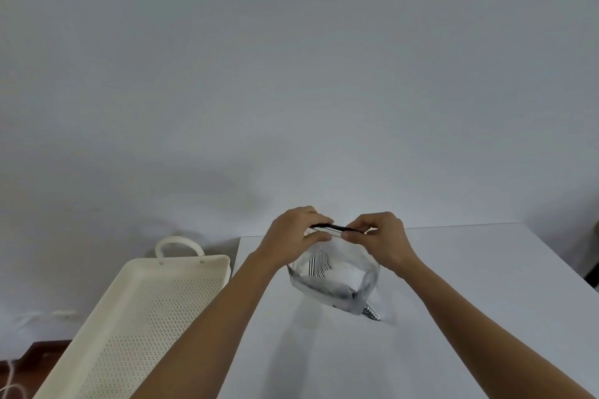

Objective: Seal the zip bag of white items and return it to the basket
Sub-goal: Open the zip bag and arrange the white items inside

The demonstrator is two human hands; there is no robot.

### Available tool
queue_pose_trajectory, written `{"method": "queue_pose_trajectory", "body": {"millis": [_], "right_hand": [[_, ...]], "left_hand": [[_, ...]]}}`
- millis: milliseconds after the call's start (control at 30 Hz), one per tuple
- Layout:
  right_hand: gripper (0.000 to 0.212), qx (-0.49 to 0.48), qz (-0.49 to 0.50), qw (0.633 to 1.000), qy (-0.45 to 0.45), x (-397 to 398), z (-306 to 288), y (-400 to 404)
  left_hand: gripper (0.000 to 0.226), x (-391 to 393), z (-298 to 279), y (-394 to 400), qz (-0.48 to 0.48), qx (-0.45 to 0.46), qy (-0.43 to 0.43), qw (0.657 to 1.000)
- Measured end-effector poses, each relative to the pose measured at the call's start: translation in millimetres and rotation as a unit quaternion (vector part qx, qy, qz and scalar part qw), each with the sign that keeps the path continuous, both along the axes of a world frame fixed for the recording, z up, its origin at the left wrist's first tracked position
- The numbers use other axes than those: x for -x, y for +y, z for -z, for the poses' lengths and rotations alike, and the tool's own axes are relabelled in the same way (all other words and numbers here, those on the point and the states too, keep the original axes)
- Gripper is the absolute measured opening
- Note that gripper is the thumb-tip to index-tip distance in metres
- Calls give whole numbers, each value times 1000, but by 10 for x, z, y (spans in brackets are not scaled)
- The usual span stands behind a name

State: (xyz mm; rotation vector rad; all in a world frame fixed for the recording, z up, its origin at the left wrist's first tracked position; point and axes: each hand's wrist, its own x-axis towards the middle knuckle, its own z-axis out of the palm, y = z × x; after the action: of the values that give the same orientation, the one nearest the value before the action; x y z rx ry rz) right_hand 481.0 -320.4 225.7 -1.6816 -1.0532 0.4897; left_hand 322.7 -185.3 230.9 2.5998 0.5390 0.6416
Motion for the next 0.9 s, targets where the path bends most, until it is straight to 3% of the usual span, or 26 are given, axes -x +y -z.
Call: {"method": "queue_pose_trajectory", "body": {"millis": [100, 233, 333, 400, 533, 667, 900], "right_hand": [[12, 2, -28, 997, 78, -63, 1, -58], [39, 92, -126, 965, 212, -253, 113, -233], [22, 106, -159, 950, 247, -324, 205, -285], [9, 92, -131, 965, 206, -318, 210, -289], [9, 64, -18, 997, 48, -285, 185, -234], [12, 46, 39, 990, -127, -214, 156, -161], [11, 14, -25, 987, -158, -51, 24, -35]], "left_hand": [[17, -42, -33, 11, -23, 20, -15, 999], [17, -35, -49, 79, -45, 50, -14, 998], [15, -26, -41, 118, -50, 68, -9, 996], [13, -24, -23, 124, -54, 78, -5, 995], [14, 4, -1, 115, -53, 85, 1, 995], [18, 17, -11, 132, -59, 76, 25, 995], [13, -131, -101, -52, -11, 1, 86, 996]]}}
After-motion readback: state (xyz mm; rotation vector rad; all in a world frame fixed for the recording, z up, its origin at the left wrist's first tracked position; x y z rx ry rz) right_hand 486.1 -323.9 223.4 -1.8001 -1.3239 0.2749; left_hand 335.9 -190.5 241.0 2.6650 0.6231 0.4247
